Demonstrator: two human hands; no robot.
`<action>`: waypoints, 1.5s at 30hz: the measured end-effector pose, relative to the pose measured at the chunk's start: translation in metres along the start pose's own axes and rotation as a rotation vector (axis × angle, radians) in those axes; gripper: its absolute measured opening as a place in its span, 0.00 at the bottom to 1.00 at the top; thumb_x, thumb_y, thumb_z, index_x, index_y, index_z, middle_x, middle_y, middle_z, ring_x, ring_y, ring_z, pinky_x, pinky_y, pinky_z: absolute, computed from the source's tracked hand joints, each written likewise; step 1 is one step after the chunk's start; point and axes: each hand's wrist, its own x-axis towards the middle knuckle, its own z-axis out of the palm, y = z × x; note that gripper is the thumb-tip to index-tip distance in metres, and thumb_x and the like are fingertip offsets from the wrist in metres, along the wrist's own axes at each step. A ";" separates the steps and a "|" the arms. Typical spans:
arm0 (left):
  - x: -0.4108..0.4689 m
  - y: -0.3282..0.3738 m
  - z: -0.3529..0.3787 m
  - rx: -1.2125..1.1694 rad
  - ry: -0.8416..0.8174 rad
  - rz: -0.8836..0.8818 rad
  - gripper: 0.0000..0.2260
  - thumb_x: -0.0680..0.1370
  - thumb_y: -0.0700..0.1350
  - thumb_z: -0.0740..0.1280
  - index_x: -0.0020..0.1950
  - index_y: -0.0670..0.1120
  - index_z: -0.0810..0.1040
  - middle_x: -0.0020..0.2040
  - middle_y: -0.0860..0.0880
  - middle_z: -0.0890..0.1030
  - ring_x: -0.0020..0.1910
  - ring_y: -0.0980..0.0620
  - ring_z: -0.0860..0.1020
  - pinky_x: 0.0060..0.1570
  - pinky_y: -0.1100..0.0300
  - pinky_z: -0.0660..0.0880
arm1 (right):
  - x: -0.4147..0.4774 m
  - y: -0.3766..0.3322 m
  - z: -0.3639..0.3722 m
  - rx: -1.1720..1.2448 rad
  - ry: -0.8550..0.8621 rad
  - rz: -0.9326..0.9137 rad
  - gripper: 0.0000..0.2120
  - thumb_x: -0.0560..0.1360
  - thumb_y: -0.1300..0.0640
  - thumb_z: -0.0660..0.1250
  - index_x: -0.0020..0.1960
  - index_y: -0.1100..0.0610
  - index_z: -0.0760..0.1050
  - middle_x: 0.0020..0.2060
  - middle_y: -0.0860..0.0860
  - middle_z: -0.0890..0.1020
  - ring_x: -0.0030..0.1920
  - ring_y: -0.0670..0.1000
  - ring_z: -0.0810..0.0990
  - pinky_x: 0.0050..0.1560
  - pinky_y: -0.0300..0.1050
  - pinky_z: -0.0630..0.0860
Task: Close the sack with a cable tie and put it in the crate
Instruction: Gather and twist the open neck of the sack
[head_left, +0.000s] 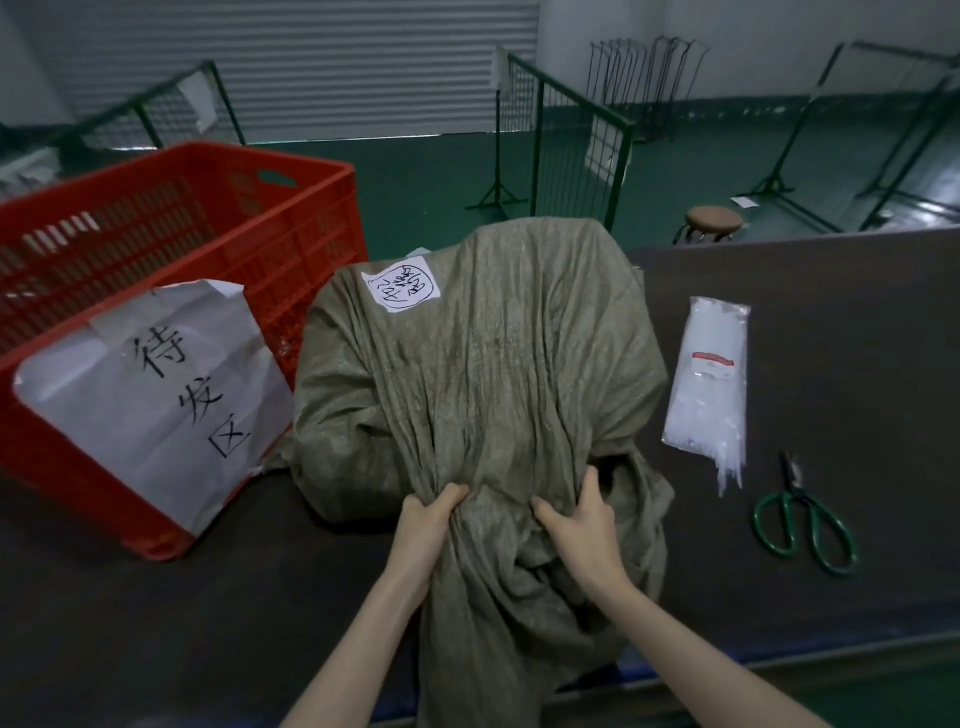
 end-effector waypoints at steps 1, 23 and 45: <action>-0.001 0.001 0.002 -0.012 -0.012 0.009 0.25 0.74 0.47 0.70 0.68 0.40 0.69 0.60 0.44 0.79 0.55 0.50 0.79 0.43 0.62 0.74 | 0.002 -0.002 -0.002 0.009 0.013 -0.002 0.21 0.72 0.59 0.70 0.61 0.52 0.67 0.54 0.48 0.79 0.54 0.46 0.77 0.56 0.37 0.69; -0.008 0.016 0.032 -0.120 -0.147 0.003 0.16 0.73 0.30 0.56 0.55 0.34 0.79 0.49 0.39 0.82 0.44 0.47 0.82 0.42 0.58 0.79 | -0.001 -0.030 0.024 -0.130 0.013 -0.254 0.26 0.67 0.69 0.63 0.65 0.58 0.70 0.56 0.52 0.77 0.59 0.51 0.75 0.63 0.47 0.71; 0.005 0.023 0.022 0.008 -0.268 -0.026 0.17 0.75 0.39 0.67 0.64 0.44 0.76 0.56 0.47 0.83 0.55 0.50 0.81 0.57 0.56 0.76 | -0.002 -0.023 -0.037 -0.106 -0.588 0.300 0.32 0.66 0.40 0.73 0.66 0.49 0.72 0.60 0.44 0.80 0.58 0.42 0.78 0.62 0.39 0.71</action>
